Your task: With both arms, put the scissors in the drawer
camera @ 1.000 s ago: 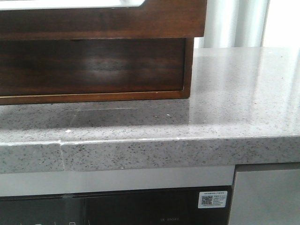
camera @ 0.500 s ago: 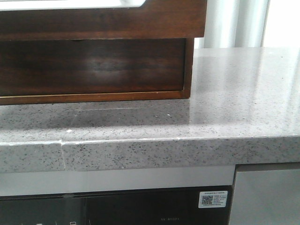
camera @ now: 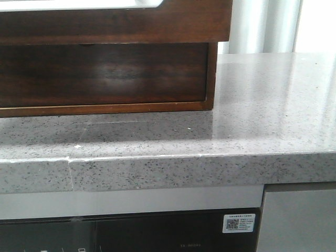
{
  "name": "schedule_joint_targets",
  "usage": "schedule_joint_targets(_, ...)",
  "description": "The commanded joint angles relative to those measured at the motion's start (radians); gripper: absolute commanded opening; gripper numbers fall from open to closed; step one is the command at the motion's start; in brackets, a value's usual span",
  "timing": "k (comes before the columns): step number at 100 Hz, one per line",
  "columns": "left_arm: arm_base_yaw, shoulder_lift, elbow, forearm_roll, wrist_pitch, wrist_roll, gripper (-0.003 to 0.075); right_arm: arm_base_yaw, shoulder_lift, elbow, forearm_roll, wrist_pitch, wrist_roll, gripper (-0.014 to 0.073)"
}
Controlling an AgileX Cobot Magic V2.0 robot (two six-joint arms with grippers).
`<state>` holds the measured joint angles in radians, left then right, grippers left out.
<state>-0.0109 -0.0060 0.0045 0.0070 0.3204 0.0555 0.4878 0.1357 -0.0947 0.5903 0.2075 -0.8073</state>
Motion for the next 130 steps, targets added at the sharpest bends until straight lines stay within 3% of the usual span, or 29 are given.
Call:
schedule_joint_targets(1,0.003,-0.034,0.016,0.002,-0.059,-0.009,0.0003,-0.005,0.010,-0.027,0.011,-0.063,-0.001,-0.0116)
schedule_joint_targets(49,0.003,-0.034,0.016,0.002,-0.059,-0.009,0.0003,-0.005,0.010,-0.018,0.011,-0.073,-0.001,-0.0116)
schedule_joint_targets(63,0.003,-0.034,0.016,0.002,-0.059,-0.009,0.0003,-0.005,0.010,0.048,0.011,-0.229,0.010,-0.0116)
schedule_joint_targets(73,0.003,-0.034,0.016,0.002,-0.059,-0.009,0.0003,-0.023,0.010,0.096,-0.046,-0.381,0.257,-0.0116)
schedule_joint_targets(82,0.003,-0.034,0.016,0.002,-0.059,-0.009,0.0003,-0.069,0.010,0.122,-0.264,-0.479,0.456,-0.0116)
schedule_joint_targets(99,0.003,-0.034,0.016,0.002,-0.059,-0.009,0.0003,-0.194,-0.041,0.122,-0.621,-0.465,0.786,-0.0116)
schedule_joint_targets(106,0.003,-0.034,0.016,0.002,-0.059,-0.009,0.0003,-0.242,-0.062,0.122,-0.689,-0.437,0.847,-0.0116)
schedule_joint_targets(130,0.003,-0.034,0.016,0.002,-0.059,-0.009,0.0003,-0.444,-0.102,0.122,-0.689,-0.277,0.854,-0.0116)
